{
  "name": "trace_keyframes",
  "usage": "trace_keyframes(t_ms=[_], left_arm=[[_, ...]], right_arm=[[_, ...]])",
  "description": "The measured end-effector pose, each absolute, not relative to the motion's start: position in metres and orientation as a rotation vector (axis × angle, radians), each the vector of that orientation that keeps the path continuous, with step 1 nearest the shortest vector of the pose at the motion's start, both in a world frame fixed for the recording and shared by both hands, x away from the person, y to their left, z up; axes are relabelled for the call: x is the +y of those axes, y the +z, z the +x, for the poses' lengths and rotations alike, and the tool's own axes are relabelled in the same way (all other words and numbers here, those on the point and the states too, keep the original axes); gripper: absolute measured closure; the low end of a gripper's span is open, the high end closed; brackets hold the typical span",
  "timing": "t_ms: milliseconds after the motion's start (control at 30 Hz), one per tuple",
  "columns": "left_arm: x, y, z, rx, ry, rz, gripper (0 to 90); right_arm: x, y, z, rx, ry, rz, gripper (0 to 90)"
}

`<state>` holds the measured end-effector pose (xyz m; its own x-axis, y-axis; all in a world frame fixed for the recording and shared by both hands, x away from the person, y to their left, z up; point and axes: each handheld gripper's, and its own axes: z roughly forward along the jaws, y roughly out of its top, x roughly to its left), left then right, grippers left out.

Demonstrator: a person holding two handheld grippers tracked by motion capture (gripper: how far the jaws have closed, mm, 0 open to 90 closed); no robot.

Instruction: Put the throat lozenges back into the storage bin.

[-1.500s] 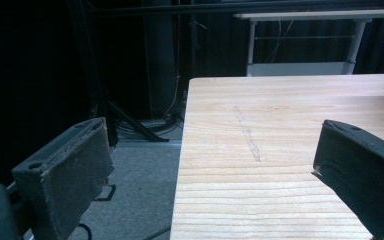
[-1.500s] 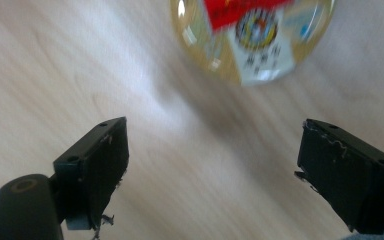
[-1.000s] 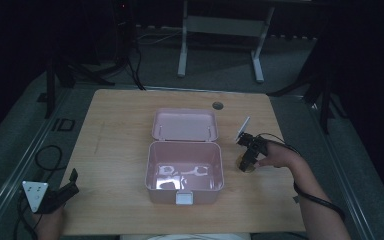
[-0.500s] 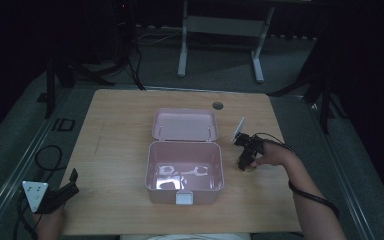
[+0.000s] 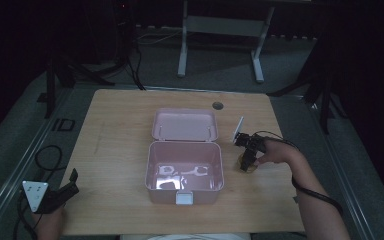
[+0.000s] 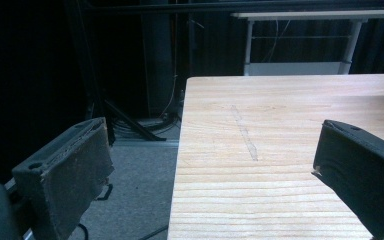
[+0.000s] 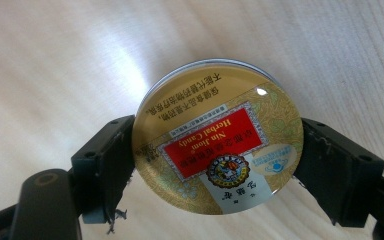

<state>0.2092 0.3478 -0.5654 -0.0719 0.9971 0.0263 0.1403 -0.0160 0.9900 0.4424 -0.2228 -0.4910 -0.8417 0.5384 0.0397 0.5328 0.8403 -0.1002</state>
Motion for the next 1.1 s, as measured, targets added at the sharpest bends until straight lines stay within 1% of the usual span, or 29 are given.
trace_keyframes(t_ms=[100, 200, 400, 467, 700, 833, 933, 1100], left_arm=[[0.348, -0.565, 0.209, 1.358, 1.210, 1.292, 2.5], [0.348, -0.565, 0.209, 1.359, 1.209, 1.293, 2.4], [0.348, -0.565, 0.209, 1.359, 1.209, 1.292, 2.5], [0.348, -0.565, 0.209, 1.360, 1.209, 1.291, 2.5], [0.348, -0.565, 0.209, 1.361, 1.208, 1.294, 2.4], [0.348, -0.565, 0.209, 1.361, 1.209, 1.293, 2.4], [0.348, -0.565, 0.209, 1.362, 1.208, 1.291, 2.4], [0.348, -0.565, 0.209, 1.362, 1.208, 1.291, 2.5]], right_arm=[[-0.222, -0.483, 0.438, -2.959, 0.130, -0.800, 19.9], [-0.219, -0.463, 0.429, -2.981, 0.142, -0.717, 19.9], [-0.215, -0.428, 0.419, -3.007, 0.159, -0.665, 20.0], [-0.214, -0.423, 0.418, -3.016, 0.156, -0.654, 19.9], [-0.210, -0.354, 0.401, -3.111, 0.110, -0.571, 19.9], [-0.206, -0.327, 0.395, -3.137, 0.081, -0.560, 20.0], [-0.200, -0.322, 0.391, -3.145, 0.098, -0.555, 19.9], [-0.188, -0.330, 0.386, -3.139, 0.127, -0.507, 19.9]])
